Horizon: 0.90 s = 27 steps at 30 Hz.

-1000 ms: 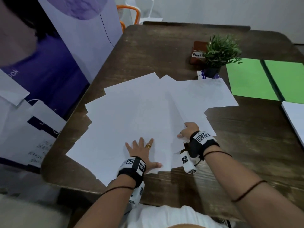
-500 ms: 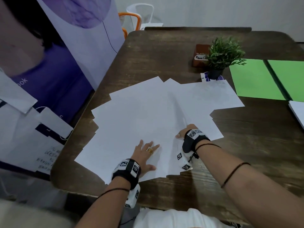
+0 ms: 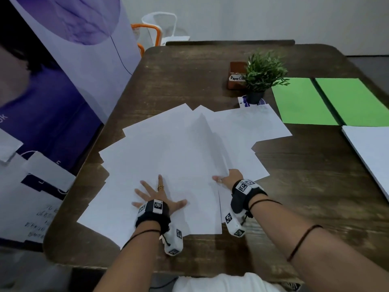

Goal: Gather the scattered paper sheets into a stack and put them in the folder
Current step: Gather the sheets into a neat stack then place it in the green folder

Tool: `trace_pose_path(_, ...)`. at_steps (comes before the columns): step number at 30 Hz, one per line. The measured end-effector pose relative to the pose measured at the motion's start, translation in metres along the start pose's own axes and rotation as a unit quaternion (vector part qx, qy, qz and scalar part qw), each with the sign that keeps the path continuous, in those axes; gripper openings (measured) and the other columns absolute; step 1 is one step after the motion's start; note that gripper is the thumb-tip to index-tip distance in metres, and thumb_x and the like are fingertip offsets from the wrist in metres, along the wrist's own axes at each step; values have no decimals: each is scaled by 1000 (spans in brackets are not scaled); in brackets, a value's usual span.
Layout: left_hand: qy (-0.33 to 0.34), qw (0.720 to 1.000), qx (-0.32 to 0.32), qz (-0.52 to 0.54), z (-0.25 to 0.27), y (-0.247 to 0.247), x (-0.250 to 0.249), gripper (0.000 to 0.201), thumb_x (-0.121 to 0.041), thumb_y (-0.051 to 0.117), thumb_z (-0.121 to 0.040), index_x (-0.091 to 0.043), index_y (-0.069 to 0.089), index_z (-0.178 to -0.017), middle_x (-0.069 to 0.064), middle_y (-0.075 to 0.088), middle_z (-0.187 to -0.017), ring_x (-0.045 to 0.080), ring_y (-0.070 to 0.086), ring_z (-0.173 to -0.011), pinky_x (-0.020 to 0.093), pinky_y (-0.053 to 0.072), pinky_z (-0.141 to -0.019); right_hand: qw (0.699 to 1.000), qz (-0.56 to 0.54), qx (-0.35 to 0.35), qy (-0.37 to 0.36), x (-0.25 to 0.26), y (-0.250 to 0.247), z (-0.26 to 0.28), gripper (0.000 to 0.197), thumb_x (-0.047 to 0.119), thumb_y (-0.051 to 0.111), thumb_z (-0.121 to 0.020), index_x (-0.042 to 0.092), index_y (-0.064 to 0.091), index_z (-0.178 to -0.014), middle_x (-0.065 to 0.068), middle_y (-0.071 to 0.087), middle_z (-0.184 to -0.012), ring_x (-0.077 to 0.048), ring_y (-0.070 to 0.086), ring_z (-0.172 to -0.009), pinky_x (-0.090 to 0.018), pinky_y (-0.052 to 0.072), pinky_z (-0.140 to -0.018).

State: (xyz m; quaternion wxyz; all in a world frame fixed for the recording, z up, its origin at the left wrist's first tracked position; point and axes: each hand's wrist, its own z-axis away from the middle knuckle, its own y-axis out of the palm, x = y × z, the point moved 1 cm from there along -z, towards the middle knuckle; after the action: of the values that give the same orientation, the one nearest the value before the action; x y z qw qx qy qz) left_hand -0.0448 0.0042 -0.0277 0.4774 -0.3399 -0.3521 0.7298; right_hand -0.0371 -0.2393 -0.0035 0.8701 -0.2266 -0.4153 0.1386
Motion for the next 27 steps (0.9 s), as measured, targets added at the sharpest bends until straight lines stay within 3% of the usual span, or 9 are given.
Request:
trace_pose_path(2, 12, 1000, 23, -5, 5, 8, -5, 127, -94, 49, -47, -46, -26, -139, 12, -41, -145, 48, -27, -134, 72, 4, -104, 1000, 13, -4, 8, 2, 3, -1, 53, 37, 80, -71, 6, 63, -110, -8, 65, -105, -25, 61, -101, -25, 48, -79)
trace_pose_path(4, 41, 998, 23, -32, 10, 17, -15, 117, -94, 39, -54, -45, -22, -141, 11, -38, -148, 49, -25, -135, 72, 6, -105, 999, 46, -16, 15, 3, 5, -2, 58, 33, 83, -67, 5, 60, -113, -8, 64, -114, -25, 60, -107, -25, 48, -86)
trace_pose_path(11, 115, 991, 30, -66, 30, 27, -49, 92, -79, 34, -78, -38, -11, -147, 4, -24, -155, 44, -17, -140, 65, 5, -109, 999, -3, -23, -24, -8, 8, -3, 37, 16, 80, -71, 5, 62, -101, -11, 67, -105, -25, 62, -99, -24, 46, -80)
trace_pose_path(15, 109, 993, -22, 35, 20, 8, -48, 85, -65, 45, -85, -28, 6, -150, 8, 2, -158, 34, 10, -143, 49, 22, -112, 993, -93, -28, -59, -9, -12, 1, 32, 7, 79, -71, 1, 65, -100, -13, 69, -98, -25, 65, -93, -29, 51, -83)
trace_pose_path(17, 87, 986, -76, 119, 13, -4, -47, 86, -61, 51, -85, -22, 11, -150, 10, 9, -157, 32, 14, -142, 45, 24, -112, 985, -155, -28, -73, -11, -36, 9, 27, 3, 77, -73, 3, 65, -97, -11, 67, -92, -22, 64, -82, -23, 52, -71)
trace_pose_path(19, 77, 968, -121, 207, 6, -15, -49, 91, -59, 58, -81, -19, 14, -150, 10, 10, -157, 30, 12, -143, 44, 21, -115, 973, -212, -19, -87, -14, -64, 19, 27, 1, 76, -74, 6, 63, -96, -10, 67, -92, -20, 63, -78, -23, 51, -64)
trace_pose_path(24, 107, 889, -166, 412, -16, -46, -62, 112, -53, 77, -67, -13, 13, -150, 11, 19, -155, 28, 19, -142, 43, 18, -116, 959, -271, -8, -87, -35, -116, 28, 38, 4, 80, -66, 3, 64, -101, -14, 70, -102, -21, 67, -85, -35, 54, -77)
trace_pose_path(25, 109, 878, -169, 434, -20, -51, -64, 110, -54, 75, -66, -13, 16, -149, 12, 24, -153, 29, 23, -141, 43, 21, -115, 956, -277, -9, -93, -39, -124, 29, 42, 5, 81, -62, 3, 65, -100, -15, 70, -103, -22, 68, -85, -36, 55, -79)
trace_pose_path(27, 156, 856, -126, 477, -24, -61, -77, 83, -41, 73, -76, -11, 32, -142, 14, 42, -142, 28, 41, -131, 36, 34, -105, 958, -269, -7, -100, -48, -139, 32, 43, 10, 82, -56, 6, 67, -96, -14, 71, -101, -24, 68, -88, -40, 53, -86)
